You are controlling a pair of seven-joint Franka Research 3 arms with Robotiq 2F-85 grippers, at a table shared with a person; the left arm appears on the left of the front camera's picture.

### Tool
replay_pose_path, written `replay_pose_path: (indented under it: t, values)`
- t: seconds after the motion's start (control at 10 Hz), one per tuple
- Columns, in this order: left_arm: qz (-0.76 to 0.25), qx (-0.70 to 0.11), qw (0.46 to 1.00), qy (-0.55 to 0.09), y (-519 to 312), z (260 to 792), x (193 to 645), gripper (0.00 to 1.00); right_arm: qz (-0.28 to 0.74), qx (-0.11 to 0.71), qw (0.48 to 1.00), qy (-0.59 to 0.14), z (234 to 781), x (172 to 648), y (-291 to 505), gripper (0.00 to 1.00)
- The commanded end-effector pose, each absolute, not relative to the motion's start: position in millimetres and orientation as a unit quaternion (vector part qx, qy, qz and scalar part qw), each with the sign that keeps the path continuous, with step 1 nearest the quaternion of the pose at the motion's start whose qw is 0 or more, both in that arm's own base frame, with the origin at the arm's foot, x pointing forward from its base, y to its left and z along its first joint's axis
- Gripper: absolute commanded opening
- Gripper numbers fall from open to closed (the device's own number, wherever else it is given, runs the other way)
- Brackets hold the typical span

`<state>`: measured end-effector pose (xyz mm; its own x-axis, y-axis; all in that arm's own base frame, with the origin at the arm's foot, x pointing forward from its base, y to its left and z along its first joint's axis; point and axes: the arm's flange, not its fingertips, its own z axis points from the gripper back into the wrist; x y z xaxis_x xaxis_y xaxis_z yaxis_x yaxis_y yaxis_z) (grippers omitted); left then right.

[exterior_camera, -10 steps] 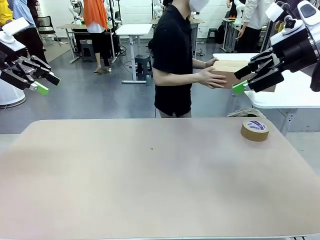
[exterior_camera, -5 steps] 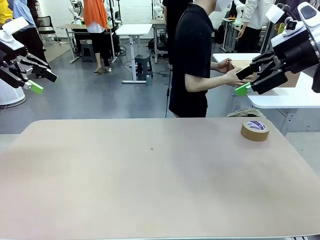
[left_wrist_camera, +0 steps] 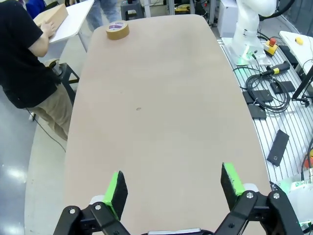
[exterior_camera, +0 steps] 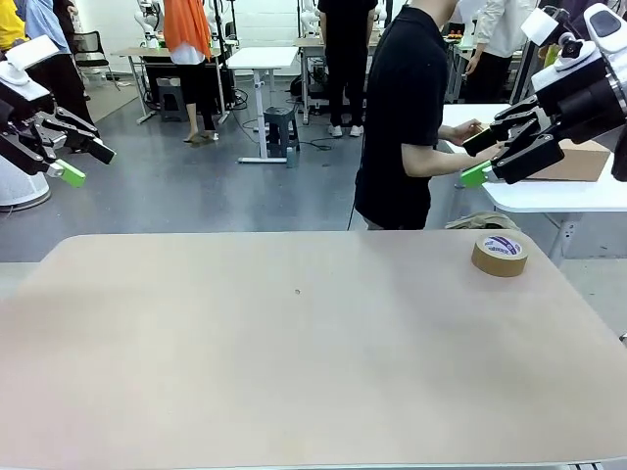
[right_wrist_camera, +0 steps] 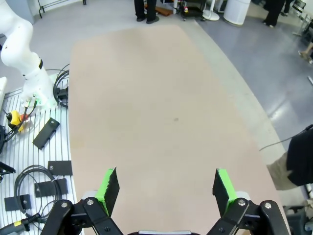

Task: Wrap the clocks to prevent damage.
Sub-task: After the human seals the box with tape, release both hands from the side flaps of the Package Box.

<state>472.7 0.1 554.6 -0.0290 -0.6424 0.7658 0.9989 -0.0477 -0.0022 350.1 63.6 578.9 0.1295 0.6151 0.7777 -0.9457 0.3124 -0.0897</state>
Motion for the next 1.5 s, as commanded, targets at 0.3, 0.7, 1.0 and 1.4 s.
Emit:
replay_pose_path:
  t: [0.3, 0.7, 1.0, 1.4]
  values:
    - [-0.616, -0.313, 0.623, -0.367, 23.7, 550.8, 452.8, 1.0, 0.556, 0.271, 0.674, -0.404, 562.0, 361.9, 44.9, 1.0]
    - [-0.548, -0.369, 0.609, -0.439, 63.9, 526.8, 439.9, 1.0, 0.516, 0.333, 0.626, -0.48, 530.8, 371.1, 5.1, 1.0]
    - [-0.517, -0.439, 0.592, -0.435, 81.6, 497.4, 451.2, 1.0, 0.523, 0.336, 0.602, -0.502, 525.1, 371.4, -1.5, 1.0]
    - [-0.513, -0.453, 0.596, -0.42, 77.9, 483.4, 448.8, 1.0, 0.48, 0.309, 0.686, -0.45, 525.5, 388.7, -1.6, 1.0]
